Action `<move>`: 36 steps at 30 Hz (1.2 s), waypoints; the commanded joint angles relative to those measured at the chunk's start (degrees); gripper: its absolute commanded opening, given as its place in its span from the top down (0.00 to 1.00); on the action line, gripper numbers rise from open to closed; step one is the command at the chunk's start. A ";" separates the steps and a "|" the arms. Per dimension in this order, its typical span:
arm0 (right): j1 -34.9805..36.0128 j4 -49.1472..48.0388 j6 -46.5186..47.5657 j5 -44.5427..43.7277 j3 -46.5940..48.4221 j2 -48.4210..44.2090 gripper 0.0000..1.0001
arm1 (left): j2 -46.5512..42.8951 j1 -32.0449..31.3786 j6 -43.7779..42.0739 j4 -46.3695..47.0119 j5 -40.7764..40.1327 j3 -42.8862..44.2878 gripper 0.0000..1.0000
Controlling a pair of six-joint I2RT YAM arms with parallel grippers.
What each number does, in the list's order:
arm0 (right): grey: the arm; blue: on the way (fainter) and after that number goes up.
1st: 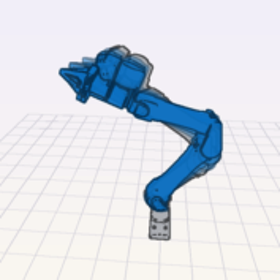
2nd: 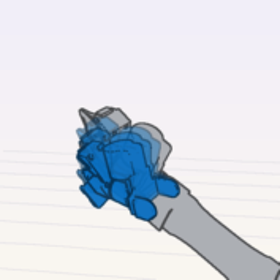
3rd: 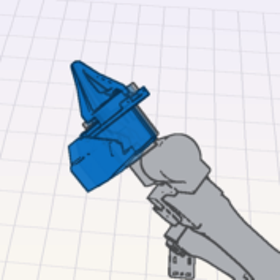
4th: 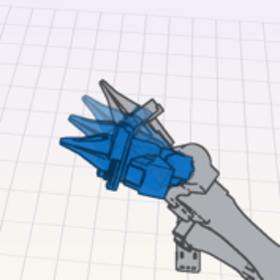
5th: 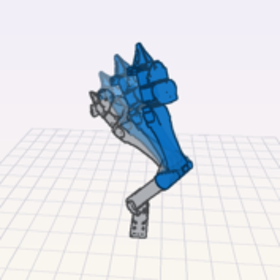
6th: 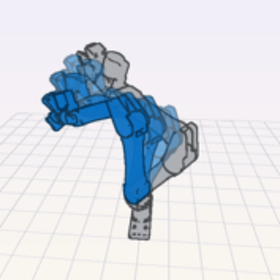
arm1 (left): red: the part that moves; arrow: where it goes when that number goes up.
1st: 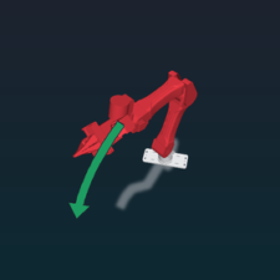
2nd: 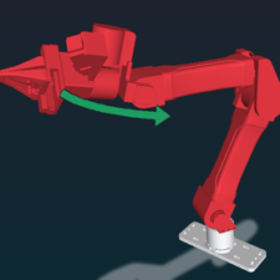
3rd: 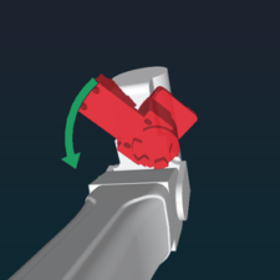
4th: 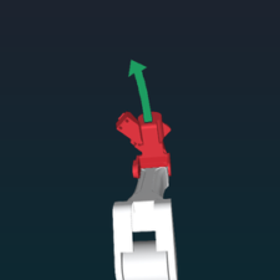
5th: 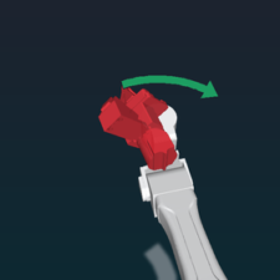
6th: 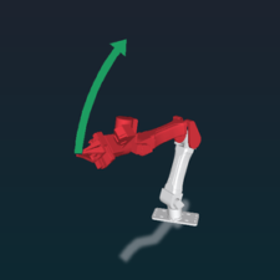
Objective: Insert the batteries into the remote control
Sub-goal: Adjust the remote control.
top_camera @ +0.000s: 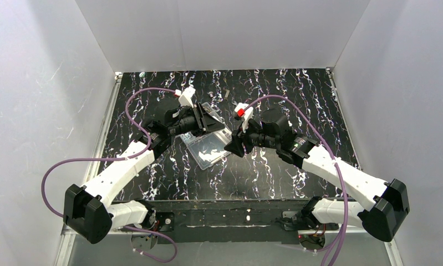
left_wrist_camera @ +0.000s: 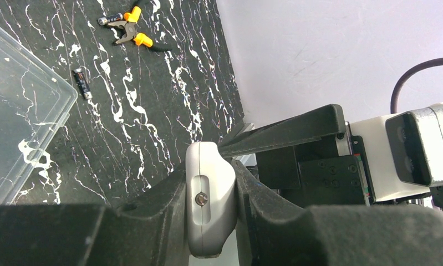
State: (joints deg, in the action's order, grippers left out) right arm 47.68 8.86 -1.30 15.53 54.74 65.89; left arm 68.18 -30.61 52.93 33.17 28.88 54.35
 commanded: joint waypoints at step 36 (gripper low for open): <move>0.13 -2.60 0.60 1.97 -1.09 -2.14 0.92 | -1.75 -0.50 -0.50 2.63 -1.37 -1.04 0.60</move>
State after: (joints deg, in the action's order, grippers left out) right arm 47.68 8.82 -0.91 16.91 54.28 65.49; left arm 68.16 -30.87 52.97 34.09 27.20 53.69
